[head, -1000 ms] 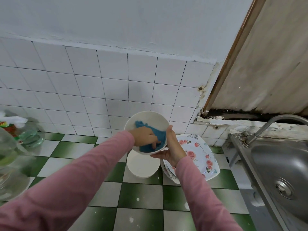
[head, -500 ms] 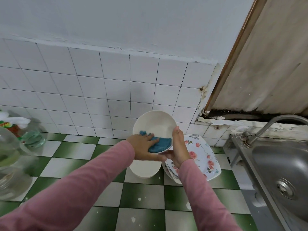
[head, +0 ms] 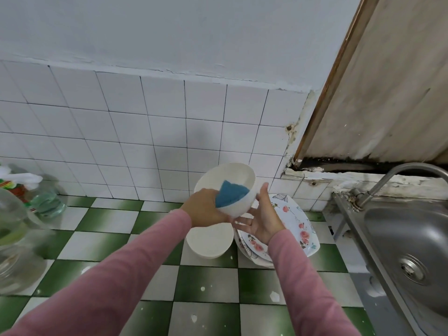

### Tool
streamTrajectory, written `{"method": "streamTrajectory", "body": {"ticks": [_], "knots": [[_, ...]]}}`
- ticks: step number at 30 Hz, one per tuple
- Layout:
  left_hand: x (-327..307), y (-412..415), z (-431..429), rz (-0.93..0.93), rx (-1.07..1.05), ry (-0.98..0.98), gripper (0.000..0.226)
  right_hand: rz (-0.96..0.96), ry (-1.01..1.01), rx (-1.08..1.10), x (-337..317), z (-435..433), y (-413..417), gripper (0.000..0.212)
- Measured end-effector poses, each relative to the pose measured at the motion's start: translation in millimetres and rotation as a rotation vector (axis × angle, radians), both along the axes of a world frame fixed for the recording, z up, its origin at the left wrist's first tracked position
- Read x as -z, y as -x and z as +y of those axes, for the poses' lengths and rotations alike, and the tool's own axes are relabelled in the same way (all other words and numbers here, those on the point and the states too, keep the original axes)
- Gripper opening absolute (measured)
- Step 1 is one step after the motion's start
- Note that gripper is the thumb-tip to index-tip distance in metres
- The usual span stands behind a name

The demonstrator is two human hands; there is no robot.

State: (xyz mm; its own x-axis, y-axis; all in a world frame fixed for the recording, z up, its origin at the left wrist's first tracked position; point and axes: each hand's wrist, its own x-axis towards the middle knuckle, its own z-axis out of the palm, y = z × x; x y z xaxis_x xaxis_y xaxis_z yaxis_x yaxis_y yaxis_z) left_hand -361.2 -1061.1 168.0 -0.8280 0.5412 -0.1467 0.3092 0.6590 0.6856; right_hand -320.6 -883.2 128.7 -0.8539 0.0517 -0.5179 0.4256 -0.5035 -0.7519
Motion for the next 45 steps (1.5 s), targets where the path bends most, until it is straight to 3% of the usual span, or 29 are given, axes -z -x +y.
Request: {"method": "streamTrajectory", "body": {"ticks": [4, 9, 13, 16, 18, 20, 22, 23, 25, 29, 32, 34, 36, 39, 41, 42, 45], "knots": [[-11, -6, 5, -0.357, -0.153, -0.534, 0.044, -0.149, 0.330, 0.102, 25, -12, -4, 0.093], [-11, -9, 12, -0.567, -0.133, -0.970, 0.072, -0.093, 0.693, 0.179, 25, -27, -14, 0.077], [-6, -5, 9, -0.577, -0.158, -0.988, 0.092, -0.062, 0.696, 0.374, 16, -22, -9, 0.052], [2, -1, 6, -0.594, -0.213, -1.026, 0.098, 0.059, 0.691, 0.476, 7, -12, -8, 0.028], [8, 1, 3, -0.621, -0.281, -1.039, 0.098, 0.175, 0.721, 0.474, -7, -5, -11, 0.022], [12, 1, 0, -0.625, -0.355, -1.037, 0.084, 0.309, 0.810, 0.438, -21, 5, -10, 0.024], [16, 0, -2, -0.588, -0.459, -1.008, 0.069, 0.365, 0.849, 0.417, -31, 16, -5, 0.058], [16, 0, -1, -0.551, -0.506, -0.991, 0.061, 0.376, 0.807, 0.420, -37, 21, -3, 0.065], [14, -3, 2, -0.424, -0.593, -0.936, 0.045, 0.396, 0.640, 0.446, -45, 27, 1, 0.055], [1, -11, 20, -0.066, -0.713, -0.914, 0.022, 0.362, 0.026, 0.398, -55, 13, -2, 0.044], [-4, -18, 36, 0.062, -0.444, -0.886, 0.022, 0.313, -0.352, 0.268, -61, -21, -8, 0.039], [3, -17, 44, 0.262, -0.157, -0.719, 0.037, 0.349, -0.325, 0.235, -67, -38, -9, 0.029], [4, -10, 43, 0.339, -0.042, -0.656, 0.050, 0.370, -0.352, 0.228, -71, -43, -11, 0.028], [-15, 0, 34, 0.058, -0.155, -0.824, 0.040, 0.396, -0.493, 0.212, -70, -40, -16, 0.033], [-20, 11, 29, -0.142, -0.254, -0.847, 0.061, 0.390, -0.546, 0.185, -69, -39, -17, 0.037], [-23, 13, 30, -0.135, -0.262, -0.832, 0.062, 0.383, -0.563, 0.189, -70, -40, -17, 0.036], [-17, 6, 36, 0.257, -0.145, -0.708, 0.038, 0.356, -0.462, 0.226, -72, -39, -13, 0.029]]}}
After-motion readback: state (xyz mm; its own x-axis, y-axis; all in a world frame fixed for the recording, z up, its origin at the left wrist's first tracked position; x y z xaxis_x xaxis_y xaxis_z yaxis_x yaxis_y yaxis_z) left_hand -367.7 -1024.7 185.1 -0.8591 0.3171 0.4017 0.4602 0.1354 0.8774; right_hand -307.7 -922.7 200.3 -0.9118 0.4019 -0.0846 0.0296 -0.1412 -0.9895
